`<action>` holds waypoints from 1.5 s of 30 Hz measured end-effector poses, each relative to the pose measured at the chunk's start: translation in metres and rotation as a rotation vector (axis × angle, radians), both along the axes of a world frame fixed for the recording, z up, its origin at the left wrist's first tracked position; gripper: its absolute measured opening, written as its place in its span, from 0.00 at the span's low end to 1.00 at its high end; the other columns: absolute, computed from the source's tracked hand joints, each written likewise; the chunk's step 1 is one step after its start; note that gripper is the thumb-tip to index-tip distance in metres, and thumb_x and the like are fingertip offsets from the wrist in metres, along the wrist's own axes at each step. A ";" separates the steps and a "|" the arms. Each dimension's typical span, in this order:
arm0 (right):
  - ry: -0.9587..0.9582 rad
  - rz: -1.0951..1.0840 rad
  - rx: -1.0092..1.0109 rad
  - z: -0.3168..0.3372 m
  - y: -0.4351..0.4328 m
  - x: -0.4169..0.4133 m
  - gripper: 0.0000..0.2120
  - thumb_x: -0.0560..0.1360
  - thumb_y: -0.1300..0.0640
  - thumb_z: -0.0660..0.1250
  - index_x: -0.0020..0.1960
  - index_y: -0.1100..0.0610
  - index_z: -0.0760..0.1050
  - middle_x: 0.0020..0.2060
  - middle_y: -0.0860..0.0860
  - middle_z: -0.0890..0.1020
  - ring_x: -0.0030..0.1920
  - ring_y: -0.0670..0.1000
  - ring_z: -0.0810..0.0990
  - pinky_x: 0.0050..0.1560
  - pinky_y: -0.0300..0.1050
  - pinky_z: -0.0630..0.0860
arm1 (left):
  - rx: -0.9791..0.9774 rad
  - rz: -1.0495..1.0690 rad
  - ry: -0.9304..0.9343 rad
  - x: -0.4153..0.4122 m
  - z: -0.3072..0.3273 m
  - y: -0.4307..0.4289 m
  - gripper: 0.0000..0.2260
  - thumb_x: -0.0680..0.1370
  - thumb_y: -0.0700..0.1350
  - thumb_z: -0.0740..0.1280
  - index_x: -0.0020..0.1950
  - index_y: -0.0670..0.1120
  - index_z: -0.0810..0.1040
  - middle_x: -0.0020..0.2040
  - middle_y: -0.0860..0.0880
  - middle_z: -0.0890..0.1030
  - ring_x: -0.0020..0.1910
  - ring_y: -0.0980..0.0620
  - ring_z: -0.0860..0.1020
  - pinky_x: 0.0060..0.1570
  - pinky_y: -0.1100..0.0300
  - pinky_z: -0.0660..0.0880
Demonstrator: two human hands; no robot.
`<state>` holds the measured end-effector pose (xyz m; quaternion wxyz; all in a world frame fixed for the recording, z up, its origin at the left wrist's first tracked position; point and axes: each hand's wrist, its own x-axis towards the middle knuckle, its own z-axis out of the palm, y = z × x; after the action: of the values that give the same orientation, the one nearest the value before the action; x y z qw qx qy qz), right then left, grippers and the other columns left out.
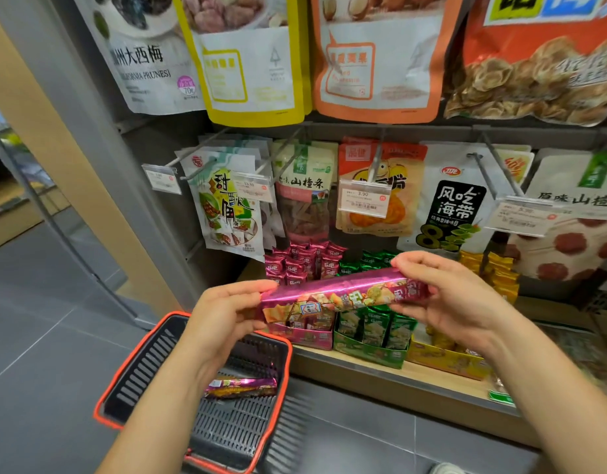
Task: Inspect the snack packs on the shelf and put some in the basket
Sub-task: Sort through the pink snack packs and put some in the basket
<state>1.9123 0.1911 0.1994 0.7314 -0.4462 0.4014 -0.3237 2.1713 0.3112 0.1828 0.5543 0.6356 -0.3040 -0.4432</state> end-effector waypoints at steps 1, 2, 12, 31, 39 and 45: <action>-0.019 -0.011 -0.001 0.000 0.000 0.000 0.09 0.69 0.59 0.71 0.48 0.57 0.81 0.46 0.57 0.83 0.48 0.56 0.84 0.40 0.46 0.83 | -0.007 0.017 0.004 0.001 -0.001 -0.001 0.17 0.78 0.32 0.61 0.45 0.48 0.87 0.46 0.43 0.86 0.43 0.47 0.84 0.38 0.59 0.79; -0.033 -0.023 0.004 0.000 -0.001 0.000 0.10 0.70 0.62 0.70 0.51 0.58 0.81 0.47 0.58 0.82 0.48 0.57 0.83 0.40 0.46 0.83 | -0.015 0.026 0.007 0.001 -0.003 -0.002 0.19 0.77 0.31 0.60 0.45 0.48 0.87 0.47 0.44 0.86 0.45 0.47 0.85 0.39 0.59 0.78; 0.039 -0.056 -0.015 -0.002 0.000 0.004 0.08 0.78 0.61 0.66 0.51 0.62 0.83 0.47 0.60 0.85 0.47 0.56 0.86 0.37 0.43 0.83 | -0.119 -0.049 -1.092 -0.015 -0.016 -0.004 0.15 0.81 0.43 0.59 0.62 0.54 0.81 0.62 0.57 0.78 0.62 0.61 0.71 0.65 0.64 0.62; 0.366 -0.143 -0.699 -0.015 -0.001 0.017 0.10 0.79 0.49 0.63 0.42 0.41 0.79 0.37 0.48 0.84 0.40 0.44 0.83 0.36 0.43 0.82 | -0.278 -0.258 -1.290 -0.061 -0.030 -0.035 0.09 0.77 0.45 0.70 0.55 0.45 0.83 0.46 0.51 0.81 0.44 0.51 0.79 0.42 0.53 0.78; 0.542 0.121 -0.750 -0.018 -0.001 0.017 0.11 0.80 0.44 0.60 0.53 0.44 0.80 0.40 0.33 0.81 0.46 0.34 0.78 0.51 0.43 0.77 | -0.214 -0.422 -1.115 -0.070 -0.030 -0.051 0.09 0.72 0.52 0.74 0.49 0.52 0.83 0.35 0.65 0.73 0.38 0.67 0.72 0.40 0.75 0.64; 0.638 0.276 -0.782 -0.014 -0.001 0.006 0.25 0.71 0.44 0.73 0.66 0.35 0.70 0.47 0.25 0.71 0.52 0.30 0.72 0.53 0.29 0.67 | -0.081 -0.457 -1.026 -0.069 -0.028 -0.064 0.09 0.68 0.47 0.78 0.33 0.48 0.80 0.28 0.57 0.77 0.31 0.63 0.76 0.33 0.68 0.69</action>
<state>1.9186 0.1904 0.1853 0.3875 -0.8110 0.3909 -0.1982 2.1027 0.2476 0.1552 0.2496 0.6658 -0.6812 -0.1741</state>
